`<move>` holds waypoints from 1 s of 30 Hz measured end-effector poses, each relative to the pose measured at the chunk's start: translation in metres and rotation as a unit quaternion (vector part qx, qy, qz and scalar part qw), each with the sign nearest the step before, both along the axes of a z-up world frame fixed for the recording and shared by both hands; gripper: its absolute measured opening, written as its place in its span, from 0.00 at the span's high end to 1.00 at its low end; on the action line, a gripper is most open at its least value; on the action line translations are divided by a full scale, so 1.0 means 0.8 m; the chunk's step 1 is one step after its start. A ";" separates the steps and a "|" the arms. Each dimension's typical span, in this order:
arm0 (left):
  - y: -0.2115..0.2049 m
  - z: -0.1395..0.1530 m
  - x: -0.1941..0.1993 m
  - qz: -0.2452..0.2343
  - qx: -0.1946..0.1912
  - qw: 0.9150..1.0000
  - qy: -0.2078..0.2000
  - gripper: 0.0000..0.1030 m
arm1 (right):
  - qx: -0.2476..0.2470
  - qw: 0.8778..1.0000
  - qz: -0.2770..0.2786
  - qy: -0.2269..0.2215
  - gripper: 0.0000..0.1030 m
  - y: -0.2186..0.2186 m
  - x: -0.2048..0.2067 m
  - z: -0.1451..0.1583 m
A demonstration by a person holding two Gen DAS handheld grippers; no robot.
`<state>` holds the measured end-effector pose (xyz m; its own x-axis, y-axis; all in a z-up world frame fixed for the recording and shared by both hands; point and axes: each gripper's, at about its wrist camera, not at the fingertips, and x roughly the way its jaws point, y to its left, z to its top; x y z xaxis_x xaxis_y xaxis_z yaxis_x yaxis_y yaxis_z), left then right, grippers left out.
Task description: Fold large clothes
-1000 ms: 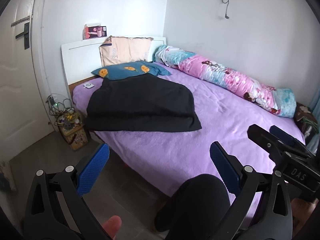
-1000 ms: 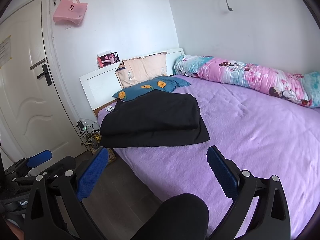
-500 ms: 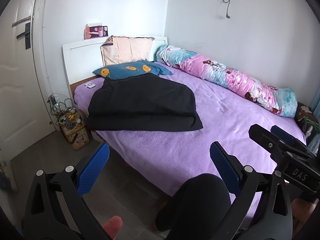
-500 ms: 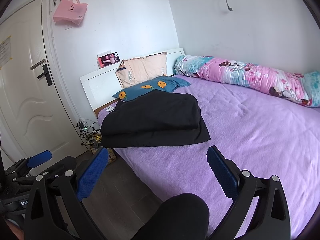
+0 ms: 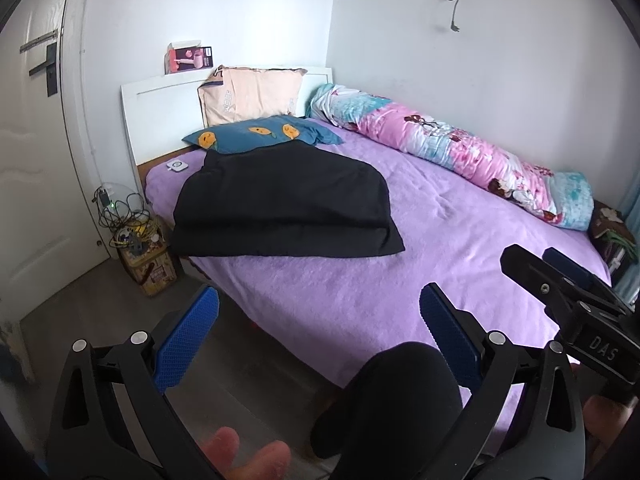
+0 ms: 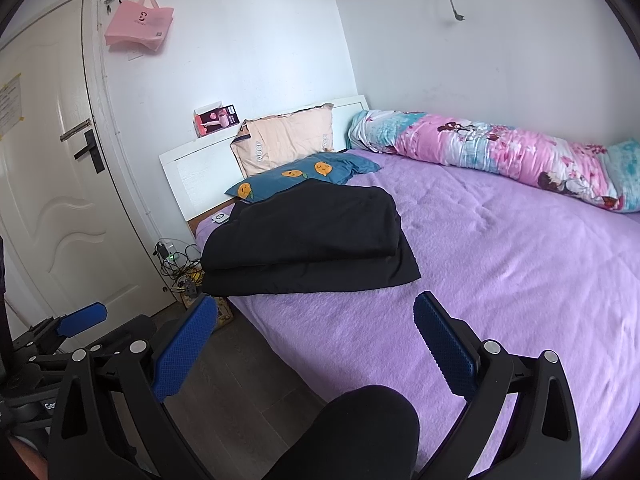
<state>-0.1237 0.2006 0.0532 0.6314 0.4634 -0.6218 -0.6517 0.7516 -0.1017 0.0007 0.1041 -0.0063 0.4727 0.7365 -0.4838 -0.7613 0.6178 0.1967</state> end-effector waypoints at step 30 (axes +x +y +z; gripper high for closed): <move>-0.002 -0.003 -0.004 0.008 0.000 1.000 0.007 0.05 | 0.001 1.000 0.002 -0.001 0.06 -0.003 0.003 0.000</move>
<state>-0.1268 0.1994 0.0511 0.6151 0.4730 -0.6308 -0.6646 0.7415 -0.0922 0.0028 0.1014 -0.0063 0.4711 0.7387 -0.4820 -0.7636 0.6151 0.1963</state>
